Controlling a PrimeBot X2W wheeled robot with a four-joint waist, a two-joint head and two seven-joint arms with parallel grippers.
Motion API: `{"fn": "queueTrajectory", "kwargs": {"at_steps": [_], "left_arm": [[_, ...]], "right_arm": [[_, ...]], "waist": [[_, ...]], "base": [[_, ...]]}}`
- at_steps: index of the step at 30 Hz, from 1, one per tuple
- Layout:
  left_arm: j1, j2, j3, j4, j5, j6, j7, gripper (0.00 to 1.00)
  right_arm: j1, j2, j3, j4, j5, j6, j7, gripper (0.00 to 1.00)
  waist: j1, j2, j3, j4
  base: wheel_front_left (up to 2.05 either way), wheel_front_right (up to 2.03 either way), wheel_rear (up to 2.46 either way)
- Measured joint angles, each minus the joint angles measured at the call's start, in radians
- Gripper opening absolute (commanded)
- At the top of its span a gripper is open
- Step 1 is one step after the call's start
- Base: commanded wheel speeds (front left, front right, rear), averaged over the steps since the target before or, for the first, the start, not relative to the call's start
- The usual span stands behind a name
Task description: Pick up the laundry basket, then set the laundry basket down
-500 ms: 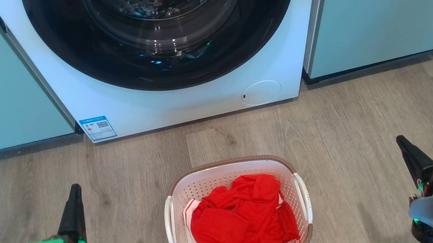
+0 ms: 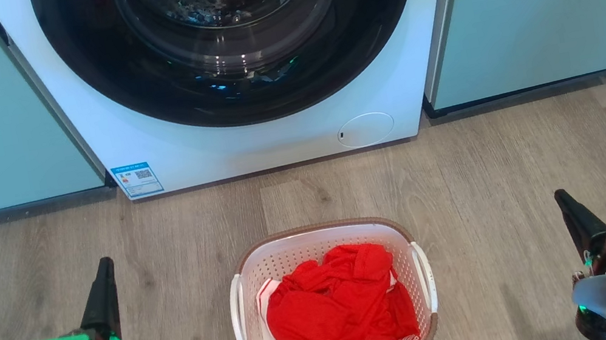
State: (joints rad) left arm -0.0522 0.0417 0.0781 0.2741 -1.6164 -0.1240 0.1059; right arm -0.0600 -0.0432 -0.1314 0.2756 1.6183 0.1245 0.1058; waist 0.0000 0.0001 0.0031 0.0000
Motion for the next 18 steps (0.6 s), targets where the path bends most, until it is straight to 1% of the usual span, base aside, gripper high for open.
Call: {"fn": "queueTrajectory", "kwargs": {"at_steps": [3, 4, 11, 18], "left_arm": [[0.0, 0.0, 0.0, 0.0, 0.0, 0.0, 0.0, 0.0], [0.0, 0.0, 0.0, 0.0, 0.0, 0.0, 0.0, 1.0], [0.08, -0.013, -0.007, 0.086, 0.0, 0.001, -0.002, 1.0], [0.086, -0.013, -0.015, 0.066, 0.015, 0.001, -0.021, 1.0]], "right_arm": [[0.0, 0.0, 0.0, 0.0, 0.0, 0.0, 0.0, 0.0], [0.0, 0.0, 0.0, 0.0, 0.0, 0.0, 0.0, 1.0], [0.064, 0.013, 0.009, 0.085, 0.001, 0.0, -0.002, 1.0], [0.065, 0.013, 0.029, 0.081, -0.002, 0.0, -0.021, 1.0]], "waist": [[0.0, 0.0, 0.0, 0.0], [0.0, 0.0, 0.0, 0.0], [0.0, 0.0, 0.0, 0.0], [0.0, 0.0, 0.001, -0.001]], "base": [[0.0, 0.0, 0.0], [0.0, 0.0, 0.0], [0.0, 0.0, 0.0], [0.0, 0.0, 0.0]]}}
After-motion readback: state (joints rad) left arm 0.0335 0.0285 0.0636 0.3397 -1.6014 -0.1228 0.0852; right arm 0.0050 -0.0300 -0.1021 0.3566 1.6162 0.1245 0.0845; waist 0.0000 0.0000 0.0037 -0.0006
